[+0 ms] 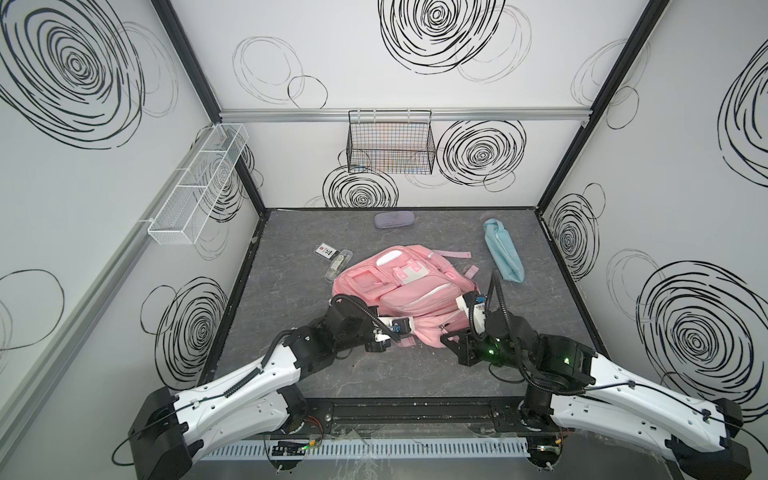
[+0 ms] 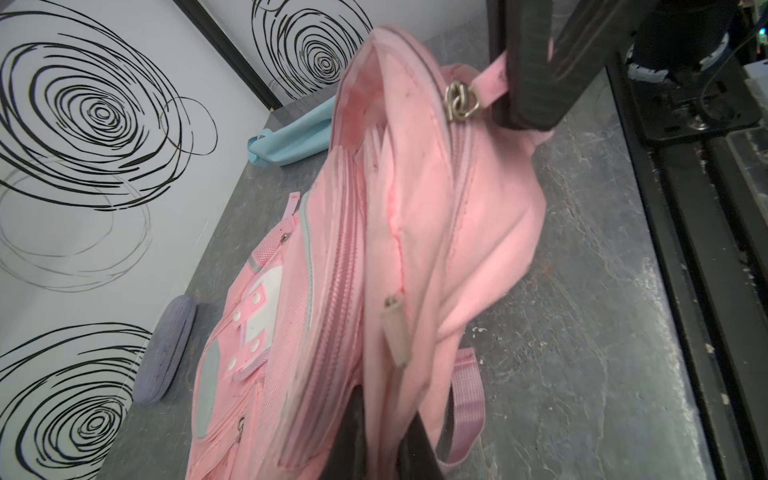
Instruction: Pack the student bag
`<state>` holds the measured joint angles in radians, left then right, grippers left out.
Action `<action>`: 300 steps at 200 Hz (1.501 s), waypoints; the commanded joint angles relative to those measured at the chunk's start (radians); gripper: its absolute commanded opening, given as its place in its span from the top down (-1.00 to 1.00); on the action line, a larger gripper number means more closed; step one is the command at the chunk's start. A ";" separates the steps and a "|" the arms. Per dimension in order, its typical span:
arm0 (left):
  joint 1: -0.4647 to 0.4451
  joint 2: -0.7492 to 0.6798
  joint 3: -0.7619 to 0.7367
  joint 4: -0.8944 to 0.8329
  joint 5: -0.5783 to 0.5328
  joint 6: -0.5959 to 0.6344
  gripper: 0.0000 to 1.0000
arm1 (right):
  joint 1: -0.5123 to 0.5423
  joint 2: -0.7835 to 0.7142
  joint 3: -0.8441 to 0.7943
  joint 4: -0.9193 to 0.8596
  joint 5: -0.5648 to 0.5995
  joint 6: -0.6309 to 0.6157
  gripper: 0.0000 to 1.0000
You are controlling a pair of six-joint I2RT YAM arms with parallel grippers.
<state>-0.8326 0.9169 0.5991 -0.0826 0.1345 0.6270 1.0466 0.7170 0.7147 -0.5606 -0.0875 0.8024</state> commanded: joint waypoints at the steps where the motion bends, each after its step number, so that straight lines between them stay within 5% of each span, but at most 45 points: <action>1: 0.132 -0.056 -0.034 -0.176 -0.432 -0.040 1.00 | -0.048 -0.058 0.027 -0.322 0.173 0.053 1.00; 18: 0.142 -0.070 -0.029 -0.180 -0.422 -0.045 0.97 | -0.045 -0.061 0.026 -0.303 0.106 0.042 1.00; 30: 0.134 -0.090 -0.005 -0.192 -0.352 -0.048 0.48 | -0.038 -0.064 0.011 -0.230 0.004 0.016 1.00; 56: 0.111 -0.179 0.085 -0.255 -0.004 -0.085 -0.68 | 0.023 -0.062 -0.069 0.088 -0.263 0.039 1.00; 72: 0.070 -0.196 0.151 -0.290 0.158 -0.110 -0.74 | 0.093 -0.038 -0.085 0.212 -0.277 0.079 1.00; 91: -0.013 -0.165 0.187 -0.294 0.202 -0.146 -0.77 | 0.154 0.011 -0.083 0.293 -0.288 0.098 1.00; 161: -0.127 0.036 0.144 -0.360 0.320 -0.156 -0.50 | 0.184 -0.016 -0.134 0.406 -0.310 0.194 1.00; 186: -0.150 0.068 0.133 -0.317 0.345 -0.178 -0.19 | 0.187 0.011 -0.112 0.375 -0.306 0.162 1.00; 221: -0.161 0.115 0.141 -0.292 0.356 -0.195 1.00 | 0.188 0.031 -0.073 0.339 -0.291 0.122 1.00; 226: -0.162 0.116 0.140 -0.294 0.349 -0.195 1.00 | 0.188 0.030 -0.066 0.319 -0.283 0.118 1.00; 248: -0.161 0.104 0.128 -0.316 0.262 -0.182 1.00 | 0.183 0.019 -0.032 0.180 -0.205 0.115 1.00; 300: -0.126 -0.042 0.049 -0.324 -0.182 -0.198 1.00 | 0.059 -0.103 -0.026 -0.126 -0.124 0.195 1.00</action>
<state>-1.0142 0.9489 0.6994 -0.2955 0.2737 0.4351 1.1816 0.7116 0.6460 -0.4446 -0.2905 0.9516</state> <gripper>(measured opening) 0.064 0.060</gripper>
